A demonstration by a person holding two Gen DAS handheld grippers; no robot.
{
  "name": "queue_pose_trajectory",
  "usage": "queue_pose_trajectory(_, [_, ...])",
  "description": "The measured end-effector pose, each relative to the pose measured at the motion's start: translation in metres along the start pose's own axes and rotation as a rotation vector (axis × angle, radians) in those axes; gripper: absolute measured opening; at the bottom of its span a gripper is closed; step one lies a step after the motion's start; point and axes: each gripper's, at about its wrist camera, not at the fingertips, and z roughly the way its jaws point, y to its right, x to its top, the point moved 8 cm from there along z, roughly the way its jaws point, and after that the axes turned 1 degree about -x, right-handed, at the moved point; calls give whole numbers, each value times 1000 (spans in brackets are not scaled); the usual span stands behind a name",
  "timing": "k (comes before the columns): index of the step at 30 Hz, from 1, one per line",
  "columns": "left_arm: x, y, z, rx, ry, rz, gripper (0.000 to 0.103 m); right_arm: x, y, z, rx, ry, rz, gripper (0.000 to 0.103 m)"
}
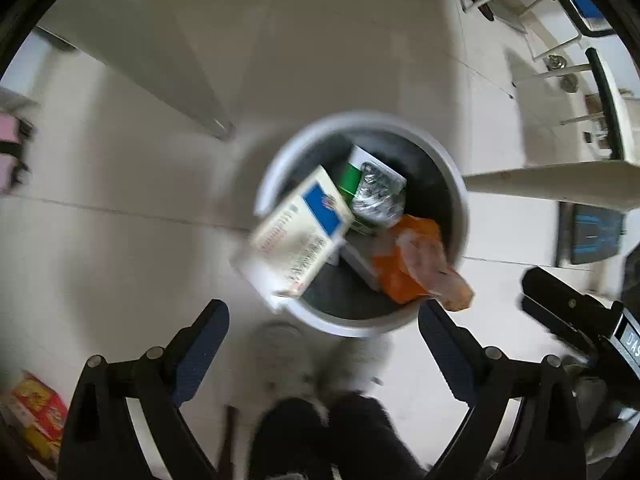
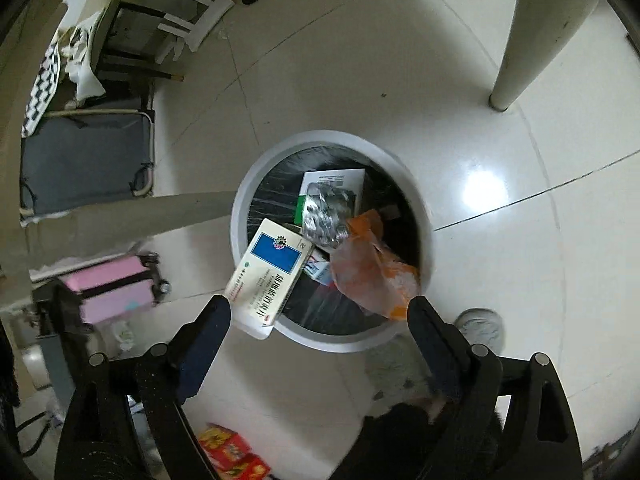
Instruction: Collect trash
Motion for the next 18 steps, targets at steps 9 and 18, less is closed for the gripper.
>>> queue_pose_trajectory(9, [-29, 4, -86, 159, 106, 71, 97, -31, -21, -94, -289, 124, -173, 98])
queue_pose_trajectory(18, [-62, 46, -218, 152, 155, 96, 97, -79, -69, -233, -320, 154, -246, 98])
